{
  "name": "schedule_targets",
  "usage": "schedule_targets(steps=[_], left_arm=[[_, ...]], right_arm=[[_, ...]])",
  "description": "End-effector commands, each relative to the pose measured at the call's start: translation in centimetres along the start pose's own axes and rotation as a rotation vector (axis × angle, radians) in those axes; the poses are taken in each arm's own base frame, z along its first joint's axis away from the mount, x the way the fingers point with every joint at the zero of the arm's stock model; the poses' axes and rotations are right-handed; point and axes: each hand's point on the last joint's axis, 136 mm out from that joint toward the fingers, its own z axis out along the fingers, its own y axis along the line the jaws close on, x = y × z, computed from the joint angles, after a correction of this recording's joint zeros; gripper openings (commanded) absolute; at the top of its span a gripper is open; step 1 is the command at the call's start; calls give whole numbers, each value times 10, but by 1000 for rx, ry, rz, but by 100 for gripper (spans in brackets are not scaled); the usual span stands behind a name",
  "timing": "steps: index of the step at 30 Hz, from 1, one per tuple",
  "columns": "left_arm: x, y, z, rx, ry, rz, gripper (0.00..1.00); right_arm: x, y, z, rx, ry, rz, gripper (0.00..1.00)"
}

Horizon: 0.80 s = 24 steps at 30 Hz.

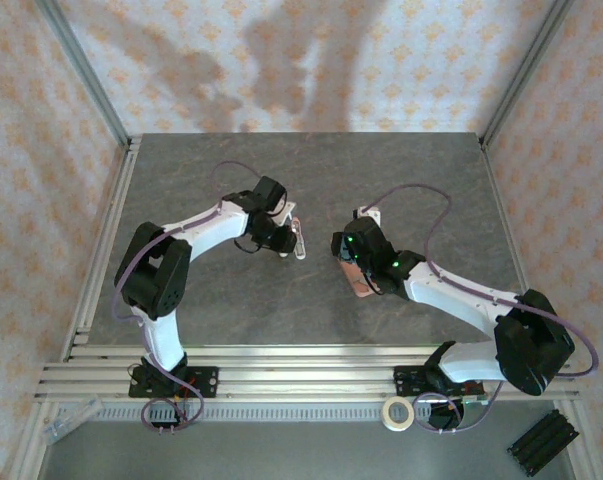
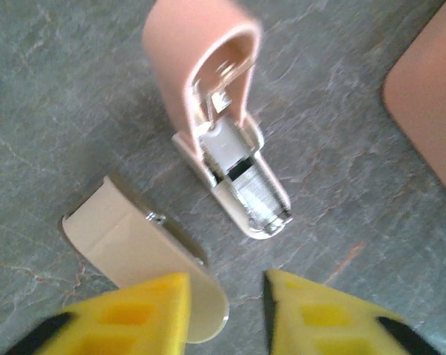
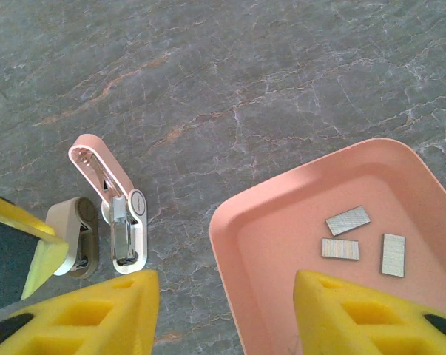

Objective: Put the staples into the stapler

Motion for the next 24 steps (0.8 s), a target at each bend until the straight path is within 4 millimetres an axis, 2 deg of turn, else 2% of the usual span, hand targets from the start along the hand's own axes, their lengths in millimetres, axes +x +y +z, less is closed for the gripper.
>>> schedule_targets(steps=[1,6,11,18,24], left_arm=[[-26,-12,-25,3,-65,26,47],[-63,-22,-30,58,-134,52,66],[-89,-15,-17,66,-168,77,68],[-96,-10,12,79,-102,192,67],[-90,-31,22,185,-67,229,63]], right_arm=[[-1,-8,-2,29,-16,9,51],[0,-10,-4,35,-17,7,51],[1,-16,-8,53,-26,1,52],[2,-20,-11,70,-23,-12,52],[1,-24,-12,87,-27,-18,52]])
